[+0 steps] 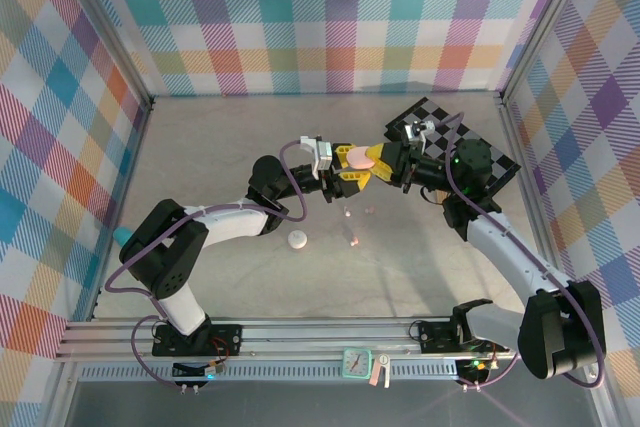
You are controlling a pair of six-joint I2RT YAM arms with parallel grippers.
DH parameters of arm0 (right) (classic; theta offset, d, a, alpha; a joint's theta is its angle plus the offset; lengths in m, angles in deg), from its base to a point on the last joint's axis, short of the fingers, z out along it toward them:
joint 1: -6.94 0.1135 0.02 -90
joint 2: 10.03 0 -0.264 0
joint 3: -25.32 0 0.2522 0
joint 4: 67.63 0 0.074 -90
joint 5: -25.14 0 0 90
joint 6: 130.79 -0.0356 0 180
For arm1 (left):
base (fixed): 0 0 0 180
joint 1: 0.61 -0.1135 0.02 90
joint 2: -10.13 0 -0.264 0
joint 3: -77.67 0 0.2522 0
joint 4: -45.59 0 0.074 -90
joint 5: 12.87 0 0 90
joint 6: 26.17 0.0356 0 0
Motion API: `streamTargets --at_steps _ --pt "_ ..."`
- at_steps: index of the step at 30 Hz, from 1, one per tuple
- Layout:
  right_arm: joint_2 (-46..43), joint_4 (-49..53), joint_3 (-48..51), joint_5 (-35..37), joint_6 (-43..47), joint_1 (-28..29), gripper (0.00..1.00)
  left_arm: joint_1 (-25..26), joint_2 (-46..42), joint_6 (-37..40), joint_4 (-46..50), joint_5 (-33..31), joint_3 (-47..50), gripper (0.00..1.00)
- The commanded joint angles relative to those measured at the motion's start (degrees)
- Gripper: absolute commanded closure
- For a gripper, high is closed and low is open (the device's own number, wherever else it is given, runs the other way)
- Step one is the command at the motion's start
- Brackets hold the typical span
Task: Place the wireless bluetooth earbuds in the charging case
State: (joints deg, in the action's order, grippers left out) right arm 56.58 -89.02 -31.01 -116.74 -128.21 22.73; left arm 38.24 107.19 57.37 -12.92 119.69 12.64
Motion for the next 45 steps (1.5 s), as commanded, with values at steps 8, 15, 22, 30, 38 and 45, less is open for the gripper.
streamTargets --at_steps 8,15,22,30,38,45 --pt "-0.06 -1.41 -1.54 0.65 2.32 0.29 0.88 0.26 -0.12 -0.41 -3.13 1.52 -1.4 0.52" --pt "-0.6 1.32 -1.47 0.9 3.12 0.25 0.88 0.26 -0.39 -0.48 -3.32 1.27 -1.27 0.52" --pt "-1.21 2.7 -1.21 1.3 4.05 0.3 0.89 0.26 -0.51 -0.57 -3.49 1.38 -1.11 0.57" --pt "-1.82 4.38 -1.3 1.51 4.99 0.29 0.88 0.26 -0.52 -0.66 -3.48 1.46 -0.85 0.68" --pt "-3.1 9.23 -2.16 2.04 8.1 0.29 0.68 0.26 -0.96 -0.06 -1.39 1.51 -0.52 0.68" --pt "-6.23 23.5 -5.25 5.05 19.38 0.28 0.39 0.26 -1.17 -0.21 -1.15 2.12 0.84 0.68"
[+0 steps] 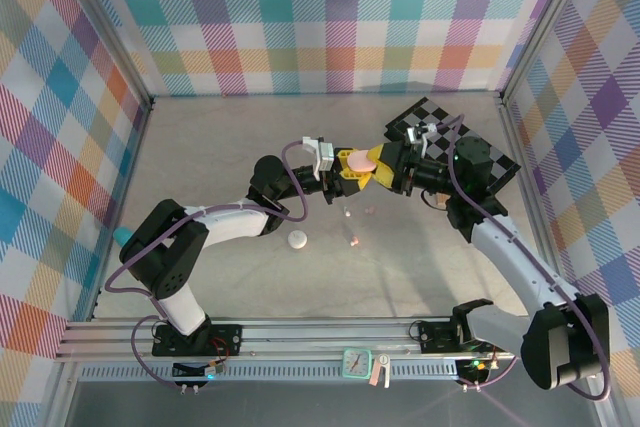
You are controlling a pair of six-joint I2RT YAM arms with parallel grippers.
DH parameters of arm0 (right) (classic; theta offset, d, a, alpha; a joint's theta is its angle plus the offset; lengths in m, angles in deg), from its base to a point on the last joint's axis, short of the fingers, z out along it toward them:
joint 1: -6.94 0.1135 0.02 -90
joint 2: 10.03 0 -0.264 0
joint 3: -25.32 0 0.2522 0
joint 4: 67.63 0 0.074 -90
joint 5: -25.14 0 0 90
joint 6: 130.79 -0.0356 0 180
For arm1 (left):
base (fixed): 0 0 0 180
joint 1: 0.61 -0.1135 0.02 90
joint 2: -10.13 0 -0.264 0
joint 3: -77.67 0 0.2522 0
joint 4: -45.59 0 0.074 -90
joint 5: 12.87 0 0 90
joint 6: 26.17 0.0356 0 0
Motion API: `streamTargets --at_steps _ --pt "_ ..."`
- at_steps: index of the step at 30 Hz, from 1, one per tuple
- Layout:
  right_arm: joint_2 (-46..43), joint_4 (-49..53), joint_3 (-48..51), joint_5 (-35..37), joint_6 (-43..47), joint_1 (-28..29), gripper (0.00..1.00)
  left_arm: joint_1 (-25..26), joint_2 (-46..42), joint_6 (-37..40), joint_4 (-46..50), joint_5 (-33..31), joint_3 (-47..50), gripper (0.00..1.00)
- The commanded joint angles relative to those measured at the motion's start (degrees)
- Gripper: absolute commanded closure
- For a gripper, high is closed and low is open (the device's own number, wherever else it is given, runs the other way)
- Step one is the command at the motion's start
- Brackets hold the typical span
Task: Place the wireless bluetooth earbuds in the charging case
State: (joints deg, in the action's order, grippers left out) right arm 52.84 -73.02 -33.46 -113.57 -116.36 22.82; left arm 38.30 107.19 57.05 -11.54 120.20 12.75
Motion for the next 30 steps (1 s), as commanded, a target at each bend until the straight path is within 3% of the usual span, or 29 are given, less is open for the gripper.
streamTargets --at_steps 1,6,11,16,19,23,30 --pt "-2.93 10.24 -3.59 2.33 10.43 0.18 0.35 0.2 -1.21 -0.04 -2.75 1.66 1.16 0.68" --pt "-5.9 31.75 -9.52 7.47 33.21 0.21 0.18 0.2 -1.57 -0.24 -3.88 1.8 4.78 0.67" --pt "-7.42 46.63 -14.86 9.25 65.54 0.43 0.03 0.19 -1.24 -1.05 -4.72 2.9 8.19 0.67" --pt "-7.57 53.3 -18.43 12.22 88.18 1.81 0.01 0.2 -2.0 -2.54 -4.59 4.47 9.58 0.67" --pt "-7.33 50.44 -17.93 14.96 94.19 3.54 0.01 0.2 -2.29 -3.63 -4.21 5.76 9.28 0.67" --pt "-4.59 49.96 -19.12 13.5 98.99 5.55 0.01 0.2 -1.88 -5.07 -4.19 8.02 8.18 0.67" --pt "0.55 49.64 -20.64 14.78 100.33 7.93 0.01 0.2 -2.02 -6.42 -4.39 9.21 7.15 0.67"
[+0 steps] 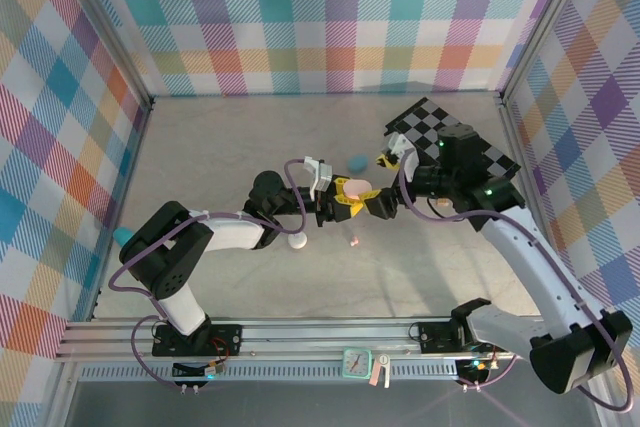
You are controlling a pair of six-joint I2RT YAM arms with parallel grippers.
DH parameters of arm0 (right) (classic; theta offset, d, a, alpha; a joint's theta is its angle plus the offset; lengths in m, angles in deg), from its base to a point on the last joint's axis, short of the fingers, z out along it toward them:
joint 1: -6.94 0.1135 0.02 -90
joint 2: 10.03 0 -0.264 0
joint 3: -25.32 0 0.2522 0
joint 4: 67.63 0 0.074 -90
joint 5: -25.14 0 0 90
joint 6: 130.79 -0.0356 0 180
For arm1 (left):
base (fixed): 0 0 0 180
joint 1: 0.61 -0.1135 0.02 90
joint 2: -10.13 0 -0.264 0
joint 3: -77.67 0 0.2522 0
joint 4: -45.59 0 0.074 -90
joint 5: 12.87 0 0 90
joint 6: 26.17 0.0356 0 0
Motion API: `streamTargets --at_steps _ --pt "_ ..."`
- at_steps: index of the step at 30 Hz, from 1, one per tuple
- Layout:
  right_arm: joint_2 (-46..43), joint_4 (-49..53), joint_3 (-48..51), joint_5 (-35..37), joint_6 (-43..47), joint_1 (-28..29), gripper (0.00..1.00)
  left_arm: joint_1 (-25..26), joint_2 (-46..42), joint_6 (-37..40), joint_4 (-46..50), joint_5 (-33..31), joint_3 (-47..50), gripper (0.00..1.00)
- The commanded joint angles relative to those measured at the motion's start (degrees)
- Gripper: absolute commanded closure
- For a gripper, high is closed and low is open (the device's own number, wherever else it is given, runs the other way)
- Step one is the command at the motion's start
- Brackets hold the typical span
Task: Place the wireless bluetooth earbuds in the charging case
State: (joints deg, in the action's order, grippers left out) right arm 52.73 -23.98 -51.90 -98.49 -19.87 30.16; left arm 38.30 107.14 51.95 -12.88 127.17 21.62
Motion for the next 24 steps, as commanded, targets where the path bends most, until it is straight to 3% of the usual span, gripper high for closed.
streamTargets --at_steps 1,17,24 --pt "1.02 0.37 -2.19 -0.09 3.9 0.72 0.01 0.2 -2.01 -1.41 -3.18 2.31 -1.67 0.67" --pt "3.42 0.44 -3.51 5.98 5.08 1.03 0.01 0.2 -3.05 -2.95 -3.46 2.61 -1.49 0.67" --pt "2.37 -3.97 -2.99 9.63 2.03 1.03 0.01 0.2 -3.53 -2.47 -3.46 2.75 -0.7 0.67"
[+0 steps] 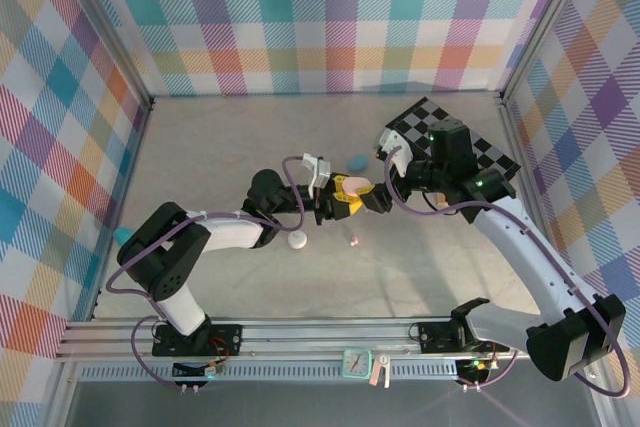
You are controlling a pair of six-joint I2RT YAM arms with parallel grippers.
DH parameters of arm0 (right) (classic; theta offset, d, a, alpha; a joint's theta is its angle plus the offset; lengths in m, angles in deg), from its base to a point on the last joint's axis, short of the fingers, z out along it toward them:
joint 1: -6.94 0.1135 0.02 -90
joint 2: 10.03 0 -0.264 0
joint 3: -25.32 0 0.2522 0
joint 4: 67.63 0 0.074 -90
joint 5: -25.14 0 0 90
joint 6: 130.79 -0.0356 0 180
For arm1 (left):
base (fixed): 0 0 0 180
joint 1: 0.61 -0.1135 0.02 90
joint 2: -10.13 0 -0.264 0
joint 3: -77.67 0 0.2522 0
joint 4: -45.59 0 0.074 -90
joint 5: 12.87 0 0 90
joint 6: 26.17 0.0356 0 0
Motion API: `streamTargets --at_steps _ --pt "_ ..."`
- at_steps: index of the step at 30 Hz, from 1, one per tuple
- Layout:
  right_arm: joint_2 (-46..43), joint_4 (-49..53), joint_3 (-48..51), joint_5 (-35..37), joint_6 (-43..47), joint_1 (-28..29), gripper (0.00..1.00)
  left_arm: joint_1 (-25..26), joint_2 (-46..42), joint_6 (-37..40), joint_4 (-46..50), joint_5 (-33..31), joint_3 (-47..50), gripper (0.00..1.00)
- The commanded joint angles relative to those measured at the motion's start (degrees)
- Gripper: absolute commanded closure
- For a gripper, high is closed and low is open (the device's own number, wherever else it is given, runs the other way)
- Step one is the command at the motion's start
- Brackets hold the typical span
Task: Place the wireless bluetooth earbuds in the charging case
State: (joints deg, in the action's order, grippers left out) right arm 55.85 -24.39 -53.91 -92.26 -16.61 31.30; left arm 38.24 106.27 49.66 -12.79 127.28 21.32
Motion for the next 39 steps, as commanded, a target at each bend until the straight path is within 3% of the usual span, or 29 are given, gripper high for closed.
streamTargets --at_steps 1,18,29,34,39 --pt "-0.97 -4.16 -0.97 3.33 -1.57 -0.1 0.01 0.26 -2.71 -0.09 -3.54 2.65 -0.25 0.67" --pt "-0.42 -7.81 -3.14 6.74 -7.12 -0.05 0.0 0.26 -3.75 1.15 -3.52 2.35 1.61 0.67" --pt "-2.87 -9.19 -4.01 3.75 -11.47 -0.1 0.01 0.01 -3.94 2.83 -3.49 1.34 3.38 0.67" --pt "-5.41 -11.85 -2.38 1.09 -17.9 -0.7 0.01 -0.82 -4.45 3.14 -3.97 0.67 5.2 0.67" --pt "-5.98 -13.27 0.98 0.85 -33.07 -5.39 0.01 -2.32 -6.44 3.93 -3.82 0.23 7.87 0.67"
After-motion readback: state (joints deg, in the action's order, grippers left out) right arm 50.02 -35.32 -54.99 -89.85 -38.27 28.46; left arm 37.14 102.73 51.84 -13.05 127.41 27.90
